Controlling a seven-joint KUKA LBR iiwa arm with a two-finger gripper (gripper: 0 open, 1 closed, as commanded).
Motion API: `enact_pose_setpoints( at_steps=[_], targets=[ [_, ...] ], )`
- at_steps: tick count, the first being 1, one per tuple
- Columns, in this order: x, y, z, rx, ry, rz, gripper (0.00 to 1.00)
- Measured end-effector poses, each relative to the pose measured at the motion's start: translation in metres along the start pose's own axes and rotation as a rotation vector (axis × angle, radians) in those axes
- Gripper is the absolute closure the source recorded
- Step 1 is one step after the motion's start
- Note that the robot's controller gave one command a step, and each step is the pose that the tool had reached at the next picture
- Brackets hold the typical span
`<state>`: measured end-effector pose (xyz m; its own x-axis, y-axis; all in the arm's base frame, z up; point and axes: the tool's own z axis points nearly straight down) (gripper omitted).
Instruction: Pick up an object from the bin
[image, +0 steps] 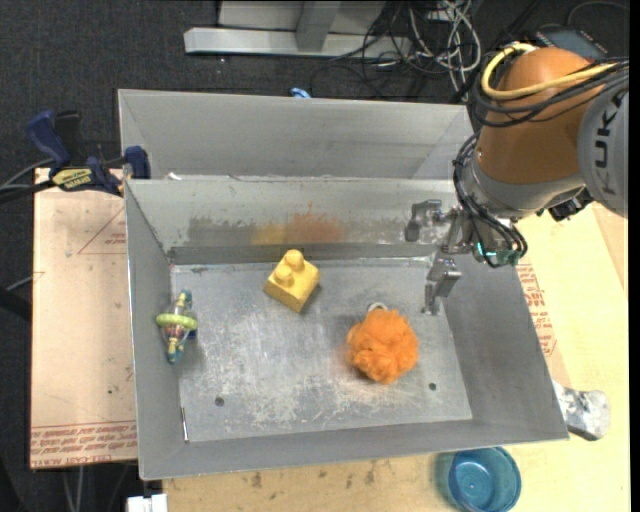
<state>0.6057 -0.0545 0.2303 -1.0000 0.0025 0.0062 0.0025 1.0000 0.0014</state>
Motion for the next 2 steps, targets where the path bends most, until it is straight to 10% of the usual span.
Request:
enact_pose_setpoints(
  at_steps=[2],
  targets=[
    [0.004, 0.007, 0.038, 0.001, -0.016, 0.042, 0.00]
  ],
)
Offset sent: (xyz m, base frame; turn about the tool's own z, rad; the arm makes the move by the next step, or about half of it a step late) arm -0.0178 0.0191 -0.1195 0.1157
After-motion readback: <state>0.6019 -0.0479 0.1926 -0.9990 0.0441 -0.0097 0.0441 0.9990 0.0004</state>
